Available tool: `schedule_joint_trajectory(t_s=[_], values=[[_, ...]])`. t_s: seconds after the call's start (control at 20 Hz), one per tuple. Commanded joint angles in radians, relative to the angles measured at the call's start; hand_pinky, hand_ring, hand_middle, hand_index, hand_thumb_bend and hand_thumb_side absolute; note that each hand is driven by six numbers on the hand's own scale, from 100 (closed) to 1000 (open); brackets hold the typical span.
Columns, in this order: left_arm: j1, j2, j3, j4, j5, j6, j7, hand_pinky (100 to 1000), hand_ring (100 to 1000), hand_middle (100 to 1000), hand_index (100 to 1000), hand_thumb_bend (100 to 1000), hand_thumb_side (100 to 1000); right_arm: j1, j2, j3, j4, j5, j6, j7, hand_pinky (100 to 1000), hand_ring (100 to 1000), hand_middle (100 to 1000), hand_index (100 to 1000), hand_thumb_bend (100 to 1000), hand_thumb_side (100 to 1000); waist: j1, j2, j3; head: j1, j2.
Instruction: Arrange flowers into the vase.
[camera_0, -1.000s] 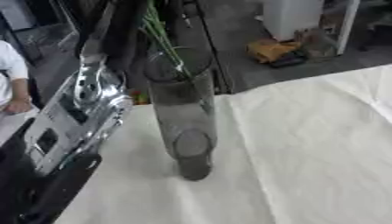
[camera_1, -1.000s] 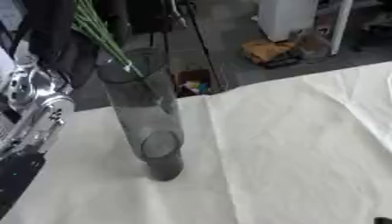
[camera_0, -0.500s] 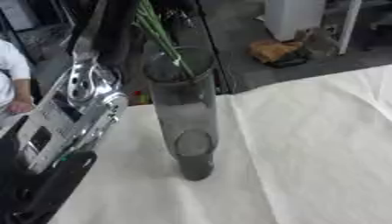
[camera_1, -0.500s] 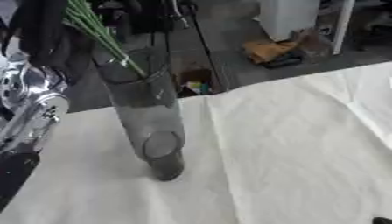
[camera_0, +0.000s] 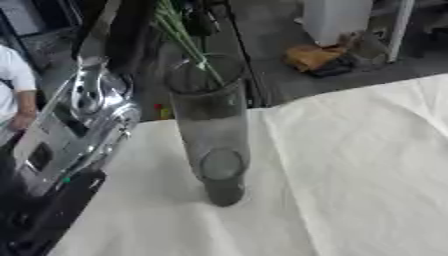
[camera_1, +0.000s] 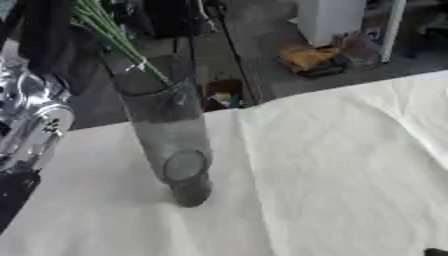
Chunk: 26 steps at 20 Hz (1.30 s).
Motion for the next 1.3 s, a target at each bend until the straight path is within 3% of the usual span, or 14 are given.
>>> schedule_joint_trajectory(t_s=[0.05,0.4,0.65,1.3], values=[[-0.009,0.040,0.009,-0.016,-0.041,0.021,-0.056,503,773,649,831,100,724,-0.004,-0.003,0.001,-0.010,0.009,0.003,0.000,848,973,534,906,100,885,-0.005,-0.028,0.002,-0.002,-0.006],[0.000,0.067,0.010,-0.023,-0.148,0.040,-0.201,639,881,822,962,100,719,-0.001,-0.004,-0.001,-0.010,0.014,0.005,0.000,849,974,533,906,100,884,-0.003,-0.031,0.007,-0.004,-0.003],[0.003,0.083,0.020,-0.017,-0.198,0.053,-0.311,699,913,855,992,100,752,0.001,-0.006,-0.002,-0.010,0.015,0.007,0.000,849,975,533,907,100,885,-0.002,-0.034,0.011,-0.003,-0.002],[0.009,0.119,0.033,-0.019,-0.229,0.104,-0.441,778,957,900,1000,100,810,0.001,-0.004,0.001,-0.010,0.028,0.019,0.000,852,979,530,908,100,887,0.001,-0.035,0.020,-0.003,-0.003]])
